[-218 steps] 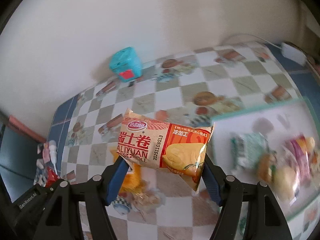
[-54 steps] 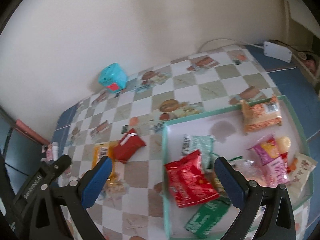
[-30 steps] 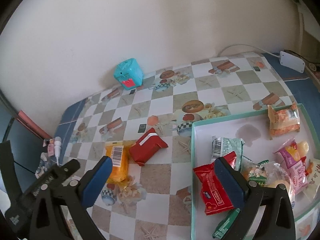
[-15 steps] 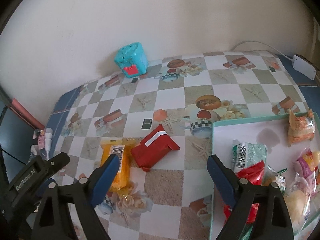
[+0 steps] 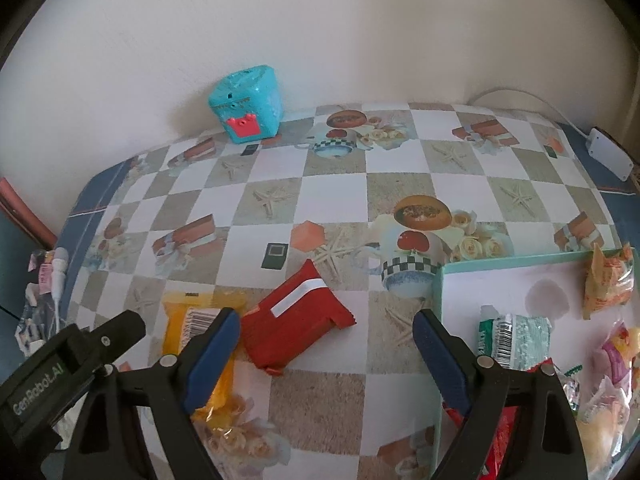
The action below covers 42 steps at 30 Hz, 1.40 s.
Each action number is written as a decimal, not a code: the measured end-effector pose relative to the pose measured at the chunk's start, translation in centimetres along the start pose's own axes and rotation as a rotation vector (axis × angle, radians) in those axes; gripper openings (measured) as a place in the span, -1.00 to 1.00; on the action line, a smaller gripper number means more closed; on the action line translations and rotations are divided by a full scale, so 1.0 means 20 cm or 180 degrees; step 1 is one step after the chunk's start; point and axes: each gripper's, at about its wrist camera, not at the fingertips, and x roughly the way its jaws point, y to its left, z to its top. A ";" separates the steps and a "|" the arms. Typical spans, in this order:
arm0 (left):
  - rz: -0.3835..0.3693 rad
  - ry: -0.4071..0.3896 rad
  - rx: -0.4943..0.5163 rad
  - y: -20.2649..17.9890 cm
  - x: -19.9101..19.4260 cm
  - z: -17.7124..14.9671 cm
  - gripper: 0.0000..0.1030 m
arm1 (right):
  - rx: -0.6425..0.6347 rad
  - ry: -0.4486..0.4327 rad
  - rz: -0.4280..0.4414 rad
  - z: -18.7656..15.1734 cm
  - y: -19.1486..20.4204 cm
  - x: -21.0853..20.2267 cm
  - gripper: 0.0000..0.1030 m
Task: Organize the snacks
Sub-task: 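Move both grippers back toward the orange bread bag and red pack, then grasp the orange bread bag with the left gripper while the right grasps the red pack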
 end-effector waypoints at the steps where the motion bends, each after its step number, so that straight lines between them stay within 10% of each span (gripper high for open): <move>1: 0.0005 0.0006 0.0010 -0.01 0.01 0.00 0.91 | -0.0003 0.0005 -0.0001 0.00 0.00 0.01 0.74; 42: 0.0064 0.0050 0.0065 -0.07 0.01 -0.01 0.84 | 0.0225 0.0312 -0.0028 -0.04 -0.06 0.20 0.35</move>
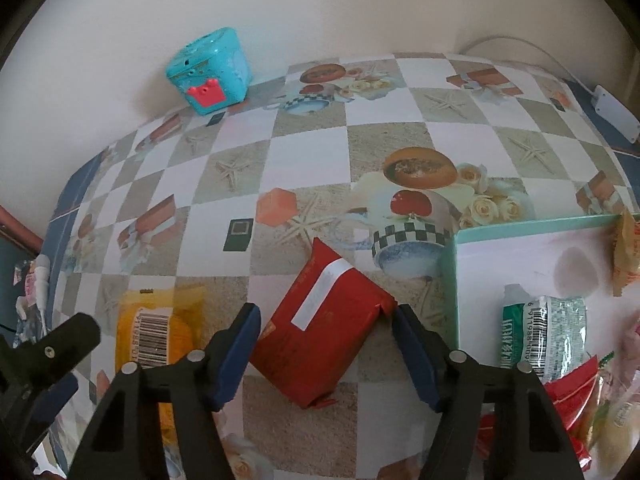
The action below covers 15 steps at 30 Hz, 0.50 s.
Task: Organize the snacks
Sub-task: 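Grasp the orange bread bag with the left gripper while the right grasps the red pack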
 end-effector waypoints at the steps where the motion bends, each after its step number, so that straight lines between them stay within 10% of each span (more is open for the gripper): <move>1: -0.0037 0.0028 0.0031 -0.01 0.01 -0.01 0.84 | -0.0002 0.0009 0.0002 0.00 0.00 0.00 0.33; 15: -0.0051 0.0222 0.0297 -0.12 0.11 -0.04 0.84 | -0.0036 0.0153 -0.0090 -0.08 -0.03 -0.04 -0.06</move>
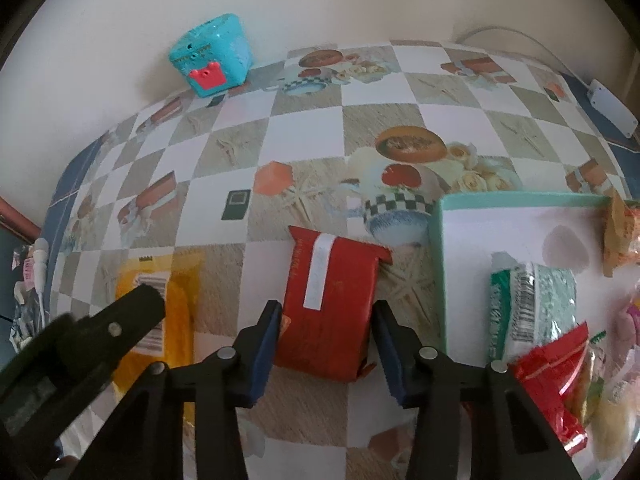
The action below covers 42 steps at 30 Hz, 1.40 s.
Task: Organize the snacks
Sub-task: 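Grasp the orange bread bag with the left gripper while the right grasps the red pack, then lift both items and carry them over the white tray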
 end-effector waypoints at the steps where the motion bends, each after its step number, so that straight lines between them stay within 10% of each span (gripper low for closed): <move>1: 0.0016 0.0009 0.0004 0.00 0.01 0.00 0.84 | 0.0002 0.0013 -0.0012 -0.01 0.00 0.00 -0.06; 14: 0.0200 0.0160 0.0279 -0.06 0.12 -0.04 0.38 | -0.0095 0.0053 -0.0079 -0.06 0.01 -0.02 -0.12; 18: 0.0206 0.0137 0.0342 -0.07 0.12 -0.05 -0.05 | -0.0118 0.0072 -0.0082 -0.07 0.02 -0.02 -0.12; 42: -0.0026 -0.0210 0.0173 -0.05 -0.23 -0.15 -0.16 | -0.0042 -0.0178 0.0026 -0.15 -0.01 -0.33 -0.14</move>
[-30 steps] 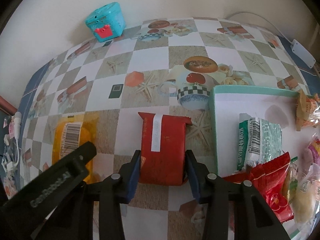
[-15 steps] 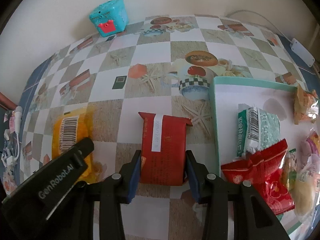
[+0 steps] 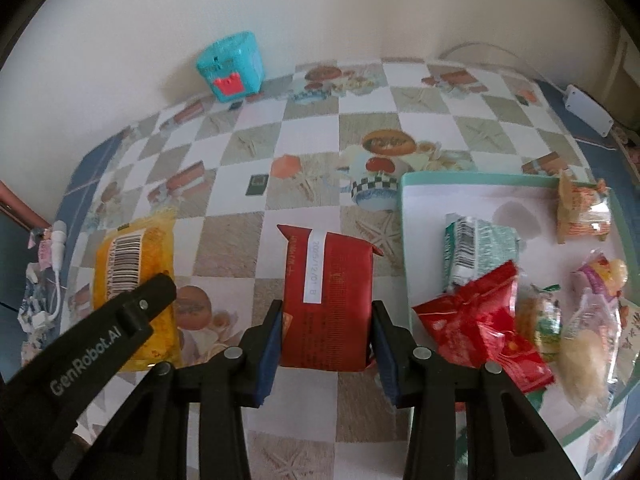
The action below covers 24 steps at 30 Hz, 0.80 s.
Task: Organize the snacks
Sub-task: 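Lift both items and carry them over the white tray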
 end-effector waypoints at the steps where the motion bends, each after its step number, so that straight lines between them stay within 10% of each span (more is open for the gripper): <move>1: -0.0010 -0.0037 0.0009 0.00 -0.03 0.00 -0.16 | 0.0012 -0.0034 0.0011 0.00 -0.01 -0.03 -0.14; 24: -0.0152 -0.0549 0.0320 -0.22 -0.39 -0.09 -0.16 | 0.0386 -0.0481 0.0126 -0.03 -0.26 -0.43 -0.14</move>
